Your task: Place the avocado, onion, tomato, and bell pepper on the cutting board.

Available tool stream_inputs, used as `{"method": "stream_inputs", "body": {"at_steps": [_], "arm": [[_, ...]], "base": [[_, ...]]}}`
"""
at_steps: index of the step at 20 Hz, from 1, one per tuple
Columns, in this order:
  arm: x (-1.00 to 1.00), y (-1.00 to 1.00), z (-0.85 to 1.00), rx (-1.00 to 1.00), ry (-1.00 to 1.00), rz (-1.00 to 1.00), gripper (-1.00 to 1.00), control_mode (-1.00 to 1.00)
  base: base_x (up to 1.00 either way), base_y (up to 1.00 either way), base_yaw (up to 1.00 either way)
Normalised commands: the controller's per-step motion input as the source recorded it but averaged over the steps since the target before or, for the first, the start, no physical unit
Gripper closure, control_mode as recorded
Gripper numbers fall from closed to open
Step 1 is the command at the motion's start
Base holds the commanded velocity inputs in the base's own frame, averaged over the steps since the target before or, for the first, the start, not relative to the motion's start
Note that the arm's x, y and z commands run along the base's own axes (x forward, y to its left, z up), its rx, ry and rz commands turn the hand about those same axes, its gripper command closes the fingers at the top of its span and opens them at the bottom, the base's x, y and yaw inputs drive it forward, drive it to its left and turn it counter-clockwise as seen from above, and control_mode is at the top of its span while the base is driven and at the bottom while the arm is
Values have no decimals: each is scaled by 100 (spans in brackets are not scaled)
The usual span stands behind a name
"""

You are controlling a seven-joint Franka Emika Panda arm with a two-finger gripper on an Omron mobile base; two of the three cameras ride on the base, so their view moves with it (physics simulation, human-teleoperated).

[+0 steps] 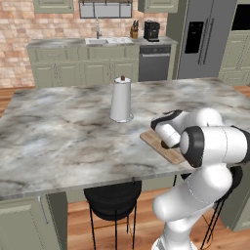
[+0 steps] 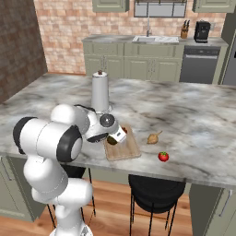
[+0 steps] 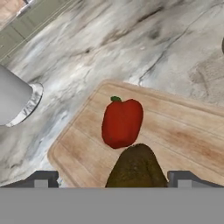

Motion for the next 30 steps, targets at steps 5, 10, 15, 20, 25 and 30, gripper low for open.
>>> {"method": "stream_inputs", "body": {"at_steps": [5,10,15,20,25,30], "arm": [[0,-6,0,0,0,0,-100,-100],[-30,-39,6,0,0,-1,-100,-100],[-51,-60,23,0,0,-6,-100,-100],[-35,-34,59,0,0,-10,-100,-100],[-23,-27,78,0,2,-11,-100,-100],[-15,-26,98,0,6,-9,-100,-100]], "base": [[0,0,0],[0,0,0],[0,0,0],[0,0,0],[0,0,0],[0,0,0]]}}
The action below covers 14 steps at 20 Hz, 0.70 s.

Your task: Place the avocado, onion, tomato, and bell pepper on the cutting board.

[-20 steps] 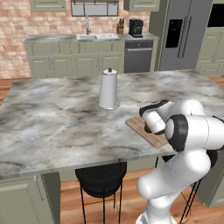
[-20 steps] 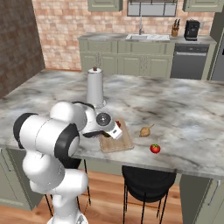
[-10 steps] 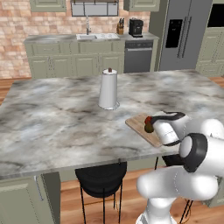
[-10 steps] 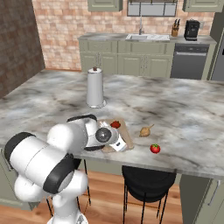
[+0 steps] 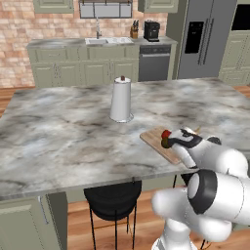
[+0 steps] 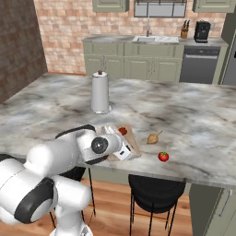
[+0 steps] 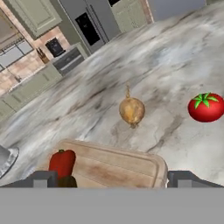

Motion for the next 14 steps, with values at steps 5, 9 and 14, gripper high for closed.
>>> {"method": "stream_inputs", "body": {"at_steps": [5,9,14], "arm": [[-10,-32,100,3,19,-3,-100,-100],[-16,-29,100,9,30,0,-100,-100],[-19,-23,89,7,27,0,-100,-100]], "base": [[0,0,0],[0,0,0],[0,0,0]]}}
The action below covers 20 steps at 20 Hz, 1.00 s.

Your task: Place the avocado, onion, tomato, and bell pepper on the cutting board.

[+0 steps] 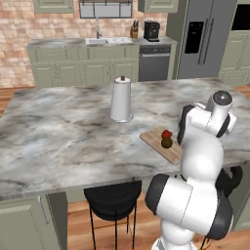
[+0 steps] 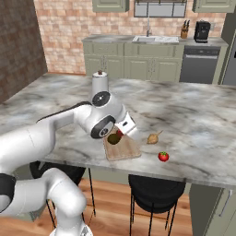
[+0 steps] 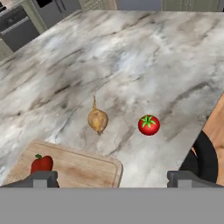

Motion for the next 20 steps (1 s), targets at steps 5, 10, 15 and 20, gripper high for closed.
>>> {"method": "stream_inputs", "body": {"at_steps": [5,10,15,20], "arm": [[-24,-27,42,0,14,0,-100,-100],[-35,-32,6,0,1,0,-100,-100],[-22,-26,0,0,0,1,-100,-100],[-4,-15,-4,0,0,3,-100,-100]], "base": [[0,0,0],[0,0,0],[0,0,0],[0,0,0]]}}
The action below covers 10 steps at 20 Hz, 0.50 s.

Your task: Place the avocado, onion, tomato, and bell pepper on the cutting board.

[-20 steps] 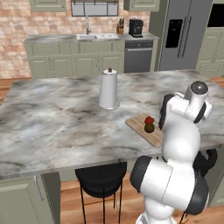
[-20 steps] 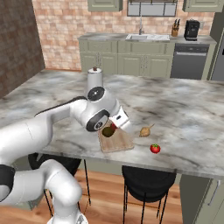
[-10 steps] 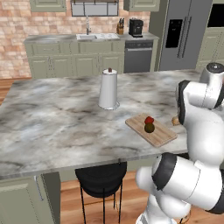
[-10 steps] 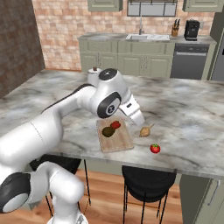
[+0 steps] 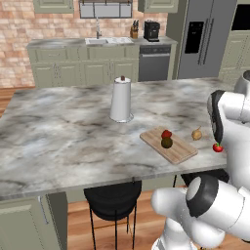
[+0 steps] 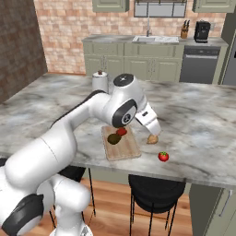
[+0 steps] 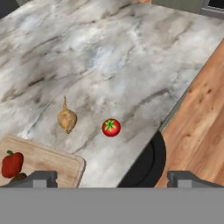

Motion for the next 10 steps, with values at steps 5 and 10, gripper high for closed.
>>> {"method": "stream_inputs", "body": {"at_steps": [5,10], "arm": [[0,-16,-20,0,1,4,-100,-100],[0,-17,-31,1,4,7,-100,-100]], "base": [[0,0,0],[0,0,0]]}}
